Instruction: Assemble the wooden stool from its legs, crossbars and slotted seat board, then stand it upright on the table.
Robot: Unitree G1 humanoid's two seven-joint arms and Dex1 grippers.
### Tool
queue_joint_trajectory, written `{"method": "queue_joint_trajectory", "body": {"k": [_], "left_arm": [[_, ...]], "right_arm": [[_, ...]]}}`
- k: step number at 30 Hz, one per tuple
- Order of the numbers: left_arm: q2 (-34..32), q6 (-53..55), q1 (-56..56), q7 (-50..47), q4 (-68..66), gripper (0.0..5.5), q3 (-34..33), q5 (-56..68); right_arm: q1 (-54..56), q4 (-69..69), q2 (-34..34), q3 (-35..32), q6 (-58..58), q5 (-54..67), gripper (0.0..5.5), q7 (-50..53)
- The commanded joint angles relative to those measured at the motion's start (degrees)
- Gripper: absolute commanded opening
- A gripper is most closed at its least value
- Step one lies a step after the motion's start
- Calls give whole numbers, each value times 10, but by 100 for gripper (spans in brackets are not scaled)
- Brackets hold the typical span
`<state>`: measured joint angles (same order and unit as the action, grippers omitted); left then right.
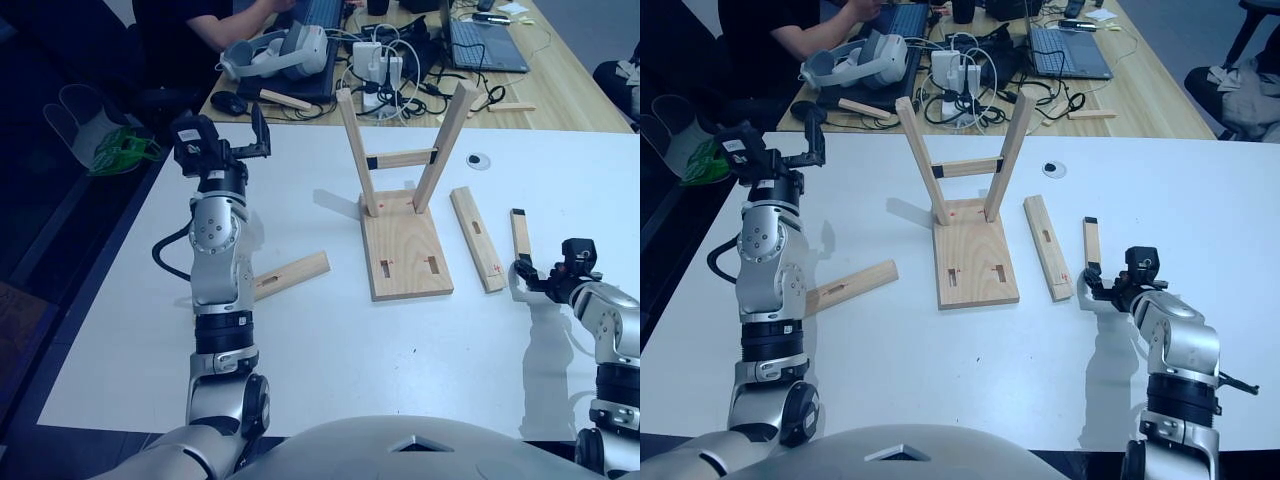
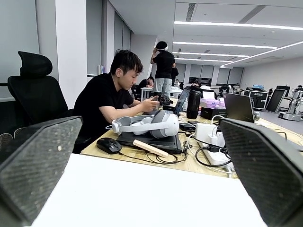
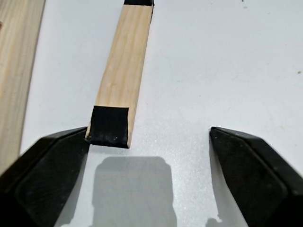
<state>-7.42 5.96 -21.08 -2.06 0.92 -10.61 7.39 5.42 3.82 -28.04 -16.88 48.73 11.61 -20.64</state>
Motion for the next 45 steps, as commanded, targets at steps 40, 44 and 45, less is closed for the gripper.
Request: {"method": "queue_joint_trajectory", "body": {"k": [40, 44, 45], "left_arm": [[56, 196, -119, 80, 74, 540, -54, 325], [60, 276, -100, 116, 131, 540, -41, 449], [58, 286, -96, 124, 140, 540, -34, 464]], "right_arm": [[177, -58, -9, 113, -476, -83, 130, 27], [183, -156, 14, 179, -438, -43, 130, -42], [181, -176, 20, 192, -426, -37, 130, -51]]}}
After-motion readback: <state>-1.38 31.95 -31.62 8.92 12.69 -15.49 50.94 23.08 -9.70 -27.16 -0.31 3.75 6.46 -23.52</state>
